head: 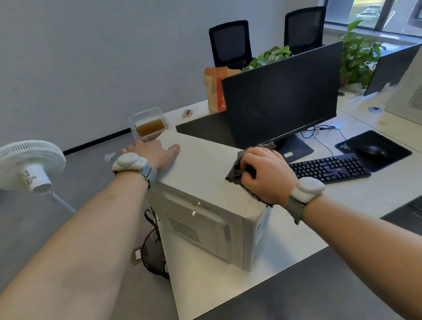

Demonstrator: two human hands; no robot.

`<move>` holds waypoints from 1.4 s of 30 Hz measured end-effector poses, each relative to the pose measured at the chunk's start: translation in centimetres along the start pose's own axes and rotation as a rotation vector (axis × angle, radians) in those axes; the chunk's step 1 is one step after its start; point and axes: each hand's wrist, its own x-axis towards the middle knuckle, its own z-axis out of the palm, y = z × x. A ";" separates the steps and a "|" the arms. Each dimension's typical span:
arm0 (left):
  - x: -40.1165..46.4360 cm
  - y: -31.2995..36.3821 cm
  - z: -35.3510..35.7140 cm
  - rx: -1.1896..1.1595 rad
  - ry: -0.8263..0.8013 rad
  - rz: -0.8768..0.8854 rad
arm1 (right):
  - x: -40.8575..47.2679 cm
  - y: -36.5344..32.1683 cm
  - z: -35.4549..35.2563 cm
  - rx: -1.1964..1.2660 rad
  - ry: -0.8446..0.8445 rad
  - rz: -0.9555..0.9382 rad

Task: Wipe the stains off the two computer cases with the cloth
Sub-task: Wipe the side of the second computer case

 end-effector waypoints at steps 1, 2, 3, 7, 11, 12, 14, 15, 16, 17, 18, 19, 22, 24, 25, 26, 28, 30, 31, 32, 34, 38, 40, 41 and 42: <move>-0.5 -0.2 0.0 -0.003 -0.013 -0.025 | 0.5 0.6 -0.3 -0.023 -0.022 -0.023; -1.2 -0.4 0.1 0.003 -0.023 -0.045 | 0.9 1.0 -0.5 -0.047 -0.043 -0.039; -1.8 -0.6 0.2 0.006 -0.027 -0.061 | 1.5 1.4 -0.8 -0.065 -0.069 -0.046; -4.8 -0.9 1.2 0.032 0.030 -0.101 | 1.7 1.6 -1.4 -0.013 -0.112 0.085; -5.7 -0.5 2.2 -0.037 0.077 -0.129 | -3.5 -1.4 0.0 0.267 0.043 0.422; -5.7 -0.5 2.2 -0.065 0.072 -0.138 | -4.8 -2.4 0.6 0.307 0.073 0.444; -6.0 -0.4 2.0 -0.081 0.062 -0.149 | -6.4 -3.8 1.6 0.307 0.141 0.434; -6.2 -0.4 1.8 -0.080 0.055 -0.158 | -6.6 -4.1 2.1 0.295 0.194 0.415; -6.3 -0.4 1.5 -0.082 0.047 -0.170 | -6.5 -4.1 2.3 0.290 0.247 0.396; -6.1 -0.5 1.4 -0.086 0.037 -0.182 | -6.2 -3.8 2.3 0.289 0.284 0.375; -5.8 -0.6 1.3 -0.090 0.030 -0.196 | -5.7 -3.1 2.2 0.291 0.291 0.355; -5.5 -0.7 1.3 -0.083 0.026 -0.205 | -5.0 -2.2 2.1 0.296 0.268 0.337; -6.5 0.1 1.0 -0.085 0.048 -0.217 | -2.3 2.1 1.2 0.284 0.151 0.241; -7.9 1.0 0.7 -0.059 0.086 -0.178 | -0.1 5.1 0.0 0.264 0.074 0.172; -8.5 1.2 0.7 -0.030 0.115 -0.143 | 0.9 6.4 -0.6 0.261 0.022 0.150; -9.1 1.4 0.7 -0.002 0.145 -0.108 | 1.8 7.4 -1.3 0.245 -0.027 0.128; -10.3 1.5 0.8 0.047 0.189 -0.057 | 3.5 8.8 -2.2 0.197 -0.105 0.090; -11.1 1.6 1.3 0.068 0.233 -0.048 | 4.6 9.6 -2.7 0.127 -0.151 0.058; -11.1 1.8 1.6 0.061 0.262 -0.035 | 4.8 9.8 -2.9 0.085 -0.154 0.053; -11.2 1.7 2.3 0.018 0.293 -0.028 | 4.9 9.5 -3.1 0.033 -0.150 0.031; -10.8 1.3 3.5 -0.142 0.321 0.021 | 4.7 8.8 -3.2 -0.041 -0.119 -0.014; -9.8 0.5 4.5 -0.470 0.262 0.142 | 3.2 5.3 -3.6 0.105 -0.047 -0.087; -9.4 0.0 5.0 -0.557 0.255 0.120 | 2.8 2.5 -4.3 0.327 -0.030 -0.065; -9.2 0.0 5.1 -0.587 0.258 0.102 | 2.6 1.1 -4.4 0.512 -0.092 -0.017; -9.1 -0.1 5.3 -0.611 0.260 0.086 | 2.4 -0.5 -4.2 0.680 -0.177 0.034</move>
